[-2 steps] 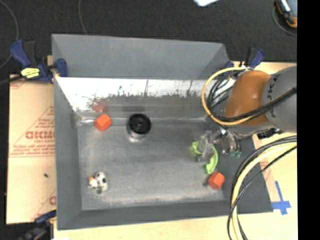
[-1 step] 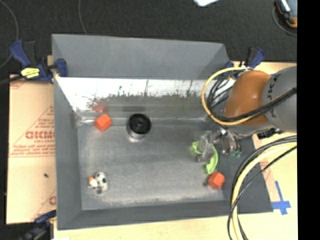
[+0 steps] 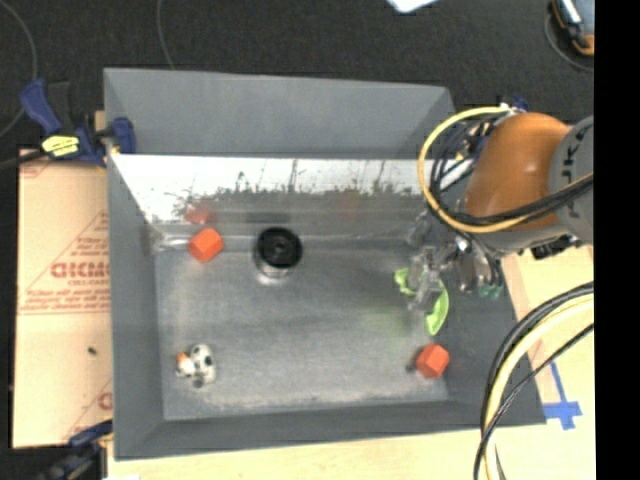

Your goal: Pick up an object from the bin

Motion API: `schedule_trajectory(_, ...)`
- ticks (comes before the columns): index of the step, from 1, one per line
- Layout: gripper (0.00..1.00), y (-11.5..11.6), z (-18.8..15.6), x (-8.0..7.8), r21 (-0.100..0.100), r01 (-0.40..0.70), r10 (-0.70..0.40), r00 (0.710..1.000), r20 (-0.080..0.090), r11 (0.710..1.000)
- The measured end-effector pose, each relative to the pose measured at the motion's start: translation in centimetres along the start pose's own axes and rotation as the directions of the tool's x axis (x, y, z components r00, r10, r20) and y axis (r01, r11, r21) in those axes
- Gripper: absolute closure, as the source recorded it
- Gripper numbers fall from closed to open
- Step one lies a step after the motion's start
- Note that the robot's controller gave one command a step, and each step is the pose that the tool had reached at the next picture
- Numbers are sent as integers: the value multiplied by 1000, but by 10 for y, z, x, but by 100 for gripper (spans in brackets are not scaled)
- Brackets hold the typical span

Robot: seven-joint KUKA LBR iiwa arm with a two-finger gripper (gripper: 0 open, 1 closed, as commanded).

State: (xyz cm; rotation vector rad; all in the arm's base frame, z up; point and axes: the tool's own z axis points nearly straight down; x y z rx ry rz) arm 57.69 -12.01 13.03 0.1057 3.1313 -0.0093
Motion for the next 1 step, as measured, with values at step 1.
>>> schedule_trajectory(1, 100, 13, -75, -4, 0, 28, -28, 1000, 0, 1000)
